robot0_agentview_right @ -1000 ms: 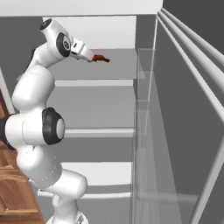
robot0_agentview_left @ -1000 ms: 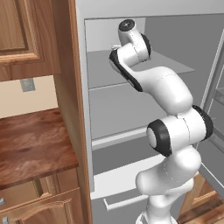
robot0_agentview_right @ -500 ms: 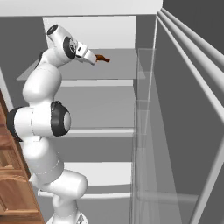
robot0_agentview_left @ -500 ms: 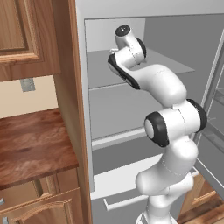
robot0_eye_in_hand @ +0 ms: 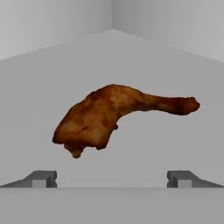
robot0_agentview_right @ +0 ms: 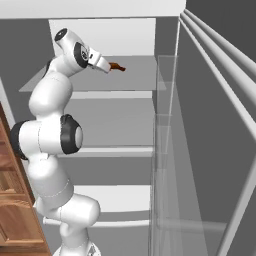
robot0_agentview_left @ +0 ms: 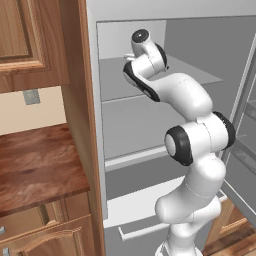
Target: Take the cheese, chicken drumstick, and lemon from the fridge and place them on the plate on the dining counter to create an appetizer plate.
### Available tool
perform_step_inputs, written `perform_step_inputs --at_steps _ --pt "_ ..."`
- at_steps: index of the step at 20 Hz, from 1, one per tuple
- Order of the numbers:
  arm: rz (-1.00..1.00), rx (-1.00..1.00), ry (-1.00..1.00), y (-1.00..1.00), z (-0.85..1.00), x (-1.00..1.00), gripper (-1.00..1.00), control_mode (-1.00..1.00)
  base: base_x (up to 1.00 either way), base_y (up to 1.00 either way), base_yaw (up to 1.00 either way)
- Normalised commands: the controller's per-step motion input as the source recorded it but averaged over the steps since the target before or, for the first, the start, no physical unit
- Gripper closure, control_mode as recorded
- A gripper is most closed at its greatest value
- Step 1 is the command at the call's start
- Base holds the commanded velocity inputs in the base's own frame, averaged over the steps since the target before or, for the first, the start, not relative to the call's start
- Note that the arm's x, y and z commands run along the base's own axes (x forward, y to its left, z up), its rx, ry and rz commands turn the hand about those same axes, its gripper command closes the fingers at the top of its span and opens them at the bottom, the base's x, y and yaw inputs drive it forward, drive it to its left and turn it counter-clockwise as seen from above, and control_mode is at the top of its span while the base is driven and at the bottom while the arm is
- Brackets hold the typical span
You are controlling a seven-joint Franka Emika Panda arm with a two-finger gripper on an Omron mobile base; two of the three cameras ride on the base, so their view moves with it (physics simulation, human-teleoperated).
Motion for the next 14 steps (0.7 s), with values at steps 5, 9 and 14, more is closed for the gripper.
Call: perform_step_inputs --at_steps 5,9,14 --pt "0.0 0.01 -0.11 -0.02 0.03 0.17 -1.0 -1.0 0.0 0.0 0.0" --pt "0.0 0.0 -0.06 -0.05 0.0 0.39 -1.0 -1.0 0.0 0.0 0.0" --pt "-0.01 0.0 0.0 -0.04 0.0 0.49 -1.0 -1.0 0.0 0.0 0.0"
